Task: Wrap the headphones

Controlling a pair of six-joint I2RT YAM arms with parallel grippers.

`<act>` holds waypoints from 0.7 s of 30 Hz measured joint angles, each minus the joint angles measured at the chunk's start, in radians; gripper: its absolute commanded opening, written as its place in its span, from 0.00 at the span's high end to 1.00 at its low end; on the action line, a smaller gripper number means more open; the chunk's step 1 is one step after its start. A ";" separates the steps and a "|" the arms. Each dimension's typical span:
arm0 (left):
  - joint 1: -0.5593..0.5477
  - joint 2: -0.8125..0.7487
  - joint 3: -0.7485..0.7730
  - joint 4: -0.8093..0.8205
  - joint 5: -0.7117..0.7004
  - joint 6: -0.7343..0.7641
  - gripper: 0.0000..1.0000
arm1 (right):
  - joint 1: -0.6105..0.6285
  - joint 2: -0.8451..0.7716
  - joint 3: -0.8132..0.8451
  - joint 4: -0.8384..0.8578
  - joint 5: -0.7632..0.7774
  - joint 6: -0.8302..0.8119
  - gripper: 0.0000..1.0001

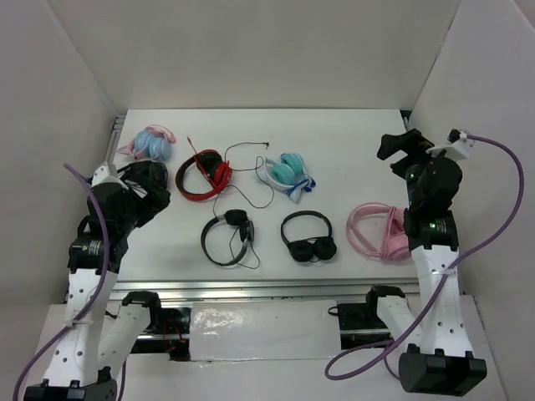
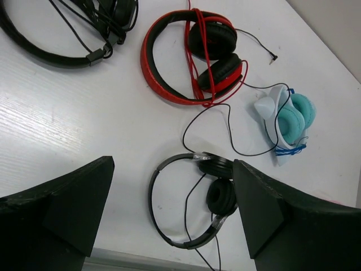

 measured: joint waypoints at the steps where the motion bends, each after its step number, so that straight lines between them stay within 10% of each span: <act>1: 0.000 0.005 0.018 -0.011 -0.005 0.012 0.01 | 0.000 0.000 0.000 -0.001 -0.016 0.000 0.00; 21: -0.230 0.196 -0.348 0.058 0.002 -0.121 0.01 | 0.245 -0.056 -0.084 -0.024 -0.065 -0.087 0.00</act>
